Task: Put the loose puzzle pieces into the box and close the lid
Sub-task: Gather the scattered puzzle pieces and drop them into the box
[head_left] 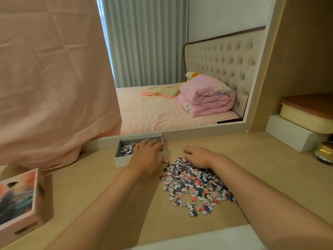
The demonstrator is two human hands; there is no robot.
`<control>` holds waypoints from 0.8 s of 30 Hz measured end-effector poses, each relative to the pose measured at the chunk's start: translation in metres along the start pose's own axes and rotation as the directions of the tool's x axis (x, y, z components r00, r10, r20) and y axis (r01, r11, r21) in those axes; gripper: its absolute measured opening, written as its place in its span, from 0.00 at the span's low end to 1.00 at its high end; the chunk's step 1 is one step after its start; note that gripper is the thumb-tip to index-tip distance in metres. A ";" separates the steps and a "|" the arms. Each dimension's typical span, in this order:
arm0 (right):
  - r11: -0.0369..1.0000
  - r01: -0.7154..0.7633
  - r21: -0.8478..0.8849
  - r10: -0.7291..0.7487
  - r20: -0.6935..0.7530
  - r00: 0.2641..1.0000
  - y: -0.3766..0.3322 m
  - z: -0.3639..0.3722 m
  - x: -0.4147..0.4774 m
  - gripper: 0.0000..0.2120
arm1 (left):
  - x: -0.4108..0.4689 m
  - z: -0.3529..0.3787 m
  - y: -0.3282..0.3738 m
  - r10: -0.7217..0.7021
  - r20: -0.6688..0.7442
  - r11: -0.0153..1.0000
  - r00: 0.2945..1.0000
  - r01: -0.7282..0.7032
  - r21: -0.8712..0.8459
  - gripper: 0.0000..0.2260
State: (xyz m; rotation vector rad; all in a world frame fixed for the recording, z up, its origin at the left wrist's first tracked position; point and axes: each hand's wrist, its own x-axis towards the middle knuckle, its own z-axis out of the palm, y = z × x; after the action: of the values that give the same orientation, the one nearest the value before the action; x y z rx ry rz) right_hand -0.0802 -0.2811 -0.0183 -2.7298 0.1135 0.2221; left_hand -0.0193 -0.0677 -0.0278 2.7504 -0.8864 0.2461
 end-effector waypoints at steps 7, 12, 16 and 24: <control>0.988 0.061 0.141 -0.041 -0.144 0.989 -0.005 0.000 -0.004 0.16 | 0.004 0.003 -0.005 0.037 0.049 0.980 0.998 -0.026 -0.195 0.21; 0.990 0.062 0.130 -0.051 -0.093 0.994 -0.020 0.000 0.003 0.22 | 0.009 -0.003 0.003 0.042 0.101 0.963 0.994 -0.013 -0.271 0.23; 0.988 0.154 0.015 -0.153 -0.063 0.986 -0.026 0.014 0.007 0.23 | 0.005 -0.008 -0.004 0.052 0.033 0.958 0.998 -0.040 -0.283 0.21; 0.994 0.058 0.095 -0.034 -0.244 0.969 -0.004 -0.001 0.003 0.19 | 0.000 -0.006 -0.011 0.057 -0.028 0.954 0.998 -0.063 -0.294 0.17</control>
State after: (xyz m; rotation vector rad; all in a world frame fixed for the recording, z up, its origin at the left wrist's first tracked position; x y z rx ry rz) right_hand -0.0769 -0.2781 -0.0163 -2.6435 0.1250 -0.1277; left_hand -0.0136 -0.0568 -0.0237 2.4449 -0.9207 0.1368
